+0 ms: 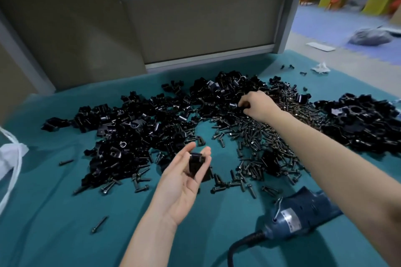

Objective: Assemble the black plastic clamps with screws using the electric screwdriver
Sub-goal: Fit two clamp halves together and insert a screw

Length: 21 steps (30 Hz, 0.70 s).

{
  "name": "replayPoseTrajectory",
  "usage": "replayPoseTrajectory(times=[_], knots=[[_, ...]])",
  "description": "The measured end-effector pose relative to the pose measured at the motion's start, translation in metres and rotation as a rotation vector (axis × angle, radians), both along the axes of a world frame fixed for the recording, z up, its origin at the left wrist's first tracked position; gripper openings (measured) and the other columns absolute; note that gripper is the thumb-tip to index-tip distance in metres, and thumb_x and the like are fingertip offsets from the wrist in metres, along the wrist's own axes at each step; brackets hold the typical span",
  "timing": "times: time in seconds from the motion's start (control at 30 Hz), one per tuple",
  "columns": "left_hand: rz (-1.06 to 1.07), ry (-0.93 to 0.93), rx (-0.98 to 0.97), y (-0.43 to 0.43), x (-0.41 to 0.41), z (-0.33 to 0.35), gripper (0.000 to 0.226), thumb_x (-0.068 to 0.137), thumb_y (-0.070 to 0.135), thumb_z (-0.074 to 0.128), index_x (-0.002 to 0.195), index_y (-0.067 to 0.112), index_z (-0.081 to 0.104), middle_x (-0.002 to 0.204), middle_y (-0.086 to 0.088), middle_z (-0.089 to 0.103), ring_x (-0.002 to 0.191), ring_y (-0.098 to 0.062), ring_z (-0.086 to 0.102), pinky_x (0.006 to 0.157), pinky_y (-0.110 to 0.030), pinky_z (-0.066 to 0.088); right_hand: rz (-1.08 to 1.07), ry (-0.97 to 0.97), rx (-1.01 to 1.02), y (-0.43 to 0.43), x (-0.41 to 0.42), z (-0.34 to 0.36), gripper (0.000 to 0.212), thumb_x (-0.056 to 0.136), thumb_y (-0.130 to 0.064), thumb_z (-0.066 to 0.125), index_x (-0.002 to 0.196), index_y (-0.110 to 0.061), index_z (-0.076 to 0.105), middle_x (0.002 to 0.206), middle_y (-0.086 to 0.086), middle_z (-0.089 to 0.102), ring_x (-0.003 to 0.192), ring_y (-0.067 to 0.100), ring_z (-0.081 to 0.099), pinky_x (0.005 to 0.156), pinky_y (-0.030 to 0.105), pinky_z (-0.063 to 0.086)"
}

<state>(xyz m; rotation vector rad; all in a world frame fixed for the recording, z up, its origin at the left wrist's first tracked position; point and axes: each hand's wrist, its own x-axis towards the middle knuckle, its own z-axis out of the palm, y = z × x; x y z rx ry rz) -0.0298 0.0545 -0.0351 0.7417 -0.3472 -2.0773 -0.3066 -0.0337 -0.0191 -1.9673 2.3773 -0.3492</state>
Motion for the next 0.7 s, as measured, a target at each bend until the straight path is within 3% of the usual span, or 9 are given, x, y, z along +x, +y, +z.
replayPoseTrajectory(times=[0.13, 0.2, 0.27, 0.37, 0.47, 0.57, 0.7], knots=[[-0.02, 0.016, 0.067, -0.002, 0.001, -0.001, 0.032, 0.095, -0.003, 0.049, 0.125, -0.003, 0.059, 0.136, -0.03, 0.049, 0.106, -0.037, 0.067, 0.083, -0.04, 0.057, 0.05, 0.021, 0.009, -0.007, -0.011, -0.008, 0.019, 0.09, -0.008, 0.062, 0.106, -0.014, 0.07, 0.108, 0.007, 0.063, 0.106, 0.026, 0.052, 0.09, 0.036, 0.045], [-0.033, -0.025, 0.023, -0.002, 0.0, -0.004, 0.038, 0.093, -0.004, 0.05, 0.132, 0.0, 0.052, 0.13, -0.028, 0.057, 0.103, -0.033, 0.069, 0.078, -0.035, 0.06, 0.047, 0.012, -0.05, -0.005, -0.012, -0.007, 0.015, 0.093, -0.011, 0.06, 0.104, -0.015, 0.069, 0.107, 0.005, 0.064, 0.107, 0.026, 0.048, 0.089, 0.04, 0.045], [-0.059, -0.095, -0.078, 0.0, -0.001, -0.006, 0.042, 0.092, 0.004, 0.053, 0.134, 0.005, 0.049, 0.117, -0.017, 0.069, 0.099, -0.026, 0.071, 0.064, -0.028, 0.061, 0.01, -0.063, -0.169, 0.001, -0.009, -0.001, 0.013, 0.095, -0.011, 0.057, 0.104, -0.013, 0.066, 0.102, 0.006, 0.064, 0.103, 0.028, 0.053, 0.082, 0.038, 0.047], [-0.114, -0.215, -0.24, 0.003, -0.002, -0.006, 0.047, 0.081, 0.018, 0.059, 0.127, 0.013, 0.056, 0.115, 0.001, 0.072, 0.093, -0.019, 0.072, 0.056, -0.026, 0.058, -0.037, -0.436, -0.29, 0.022, 0.009, 0.022, 0.005, 0.096, -0.007, 0.055, 0.096, -0.012, 0.056, 0.09, 0.009, 0.067, 0.077, 0.026, 0.067, 0.063, 0.039, 0.054], [-0.147, -0.181, -0.294, 0.003, -0.001, -0.005, 0.048, 0.077, 0.014, 0.063, 0.125, 0.013, 0.06, 0.116, -0.007, 0.071, 0.084, -0.015, 0.071, 0.06, -0.023, 0.058, 0.062, -0.801, -0.329, 0.058, 0.048, 0.039, 0.012, 0.093, -0.003, 0.058, 0.086, -0.013, 0.055, 0.085, 0.005, 0.072, 0.066, 0.018, 0.072, 0.052, 0.027, 0.057], [-0.175, -0.115, -0.325, 0.004, 0.003, -0.001, 0.049, 0.073, 0.007, 0.066, 0.121, 0.016, 0.063, 0.114, -0.017, 0.07, 0.074, -0.011, 0.066, 0.063, -0.019, 0.057, 0.115, -0.924, -0.394, 0.094, 0.092, 0.033, 0.014, 0.089, -0.002, 0.064, 0.083, -0.015, 0.062, 0.074, 0.003, 0.072, 0.065, 0.018, 0.072, 0.056, 0.024, 0.056], [-0.122, -0.146, -0.44, 0.008, 0.003, 0.0, 0.032, 0.074, 0.023, 0.067, 0.106, 0.022, 0.074, 0.101, -0.012, 0.073, 0.074, -0.01, 0.064, 0.065, -0.02, 0.056, 0.051, -0.845, -0.44, 0.121, 0.126, 0.017, 0.018, 0.084, -0.003, 0.069, 0.079, -0.021, 0.066, 0.069, -0.006, 0.071, 0.063, 0.011, 0.069, 0.07, 0.029, 0.057]])
